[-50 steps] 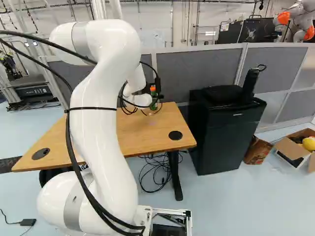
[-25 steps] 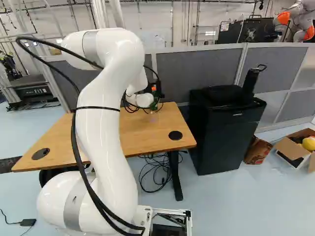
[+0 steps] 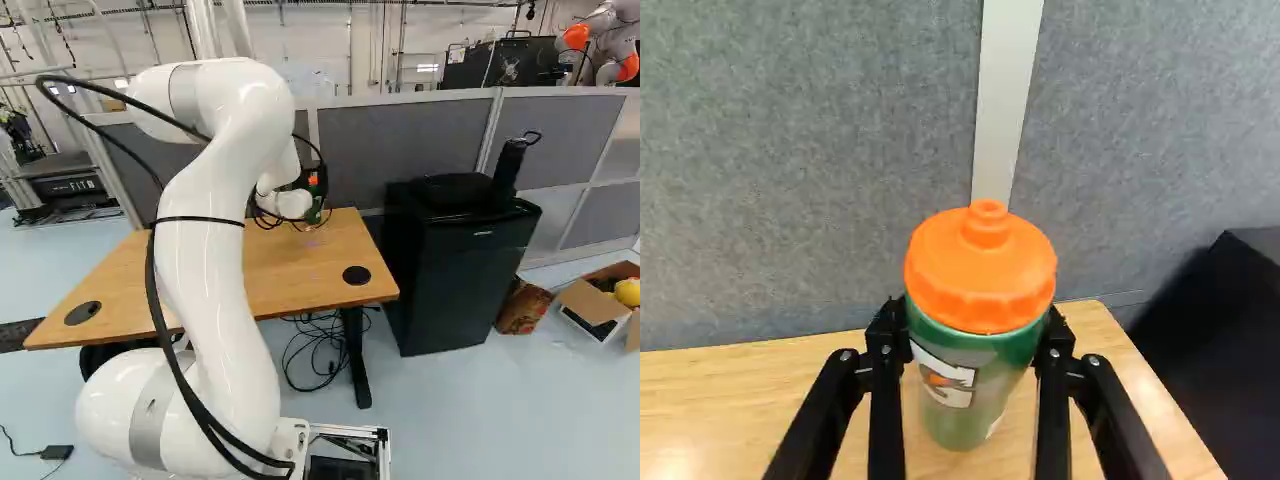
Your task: Pick up the green bottle from the table
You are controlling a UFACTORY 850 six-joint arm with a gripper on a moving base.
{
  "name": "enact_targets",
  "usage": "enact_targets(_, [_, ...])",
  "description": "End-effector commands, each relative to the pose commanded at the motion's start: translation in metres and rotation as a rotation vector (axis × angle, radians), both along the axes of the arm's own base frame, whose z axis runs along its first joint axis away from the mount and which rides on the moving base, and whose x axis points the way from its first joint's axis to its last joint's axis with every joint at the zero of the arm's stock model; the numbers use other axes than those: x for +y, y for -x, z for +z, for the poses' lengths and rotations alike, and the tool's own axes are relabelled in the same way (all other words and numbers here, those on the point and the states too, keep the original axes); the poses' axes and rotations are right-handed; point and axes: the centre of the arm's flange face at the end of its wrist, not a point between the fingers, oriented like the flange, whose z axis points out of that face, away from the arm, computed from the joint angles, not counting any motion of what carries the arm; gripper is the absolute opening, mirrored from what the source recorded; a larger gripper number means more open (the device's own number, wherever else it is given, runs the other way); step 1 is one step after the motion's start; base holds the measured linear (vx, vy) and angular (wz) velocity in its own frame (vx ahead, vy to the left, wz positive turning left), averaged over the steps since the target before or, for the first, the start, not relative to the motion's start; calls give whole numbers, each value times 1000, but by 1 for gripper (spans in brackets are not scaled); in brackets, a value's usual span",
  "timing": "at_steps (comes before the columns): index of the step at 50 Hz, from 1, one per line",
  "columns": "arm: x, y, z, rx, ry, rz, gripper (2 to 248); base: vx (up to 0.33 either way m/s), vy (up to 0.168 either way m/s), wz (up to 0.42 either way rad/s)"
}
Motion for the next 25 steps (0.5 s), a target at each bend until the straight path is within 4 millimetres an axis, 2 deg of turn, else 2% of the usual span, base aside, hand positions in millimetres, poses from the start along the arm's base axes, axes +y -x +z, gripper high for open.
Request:
enact_targets(10, [0,0,2,-3,0,0,114,0,0,0])
enact_targets(25, [0,7,19,-20,0,0,114,0,0,0])
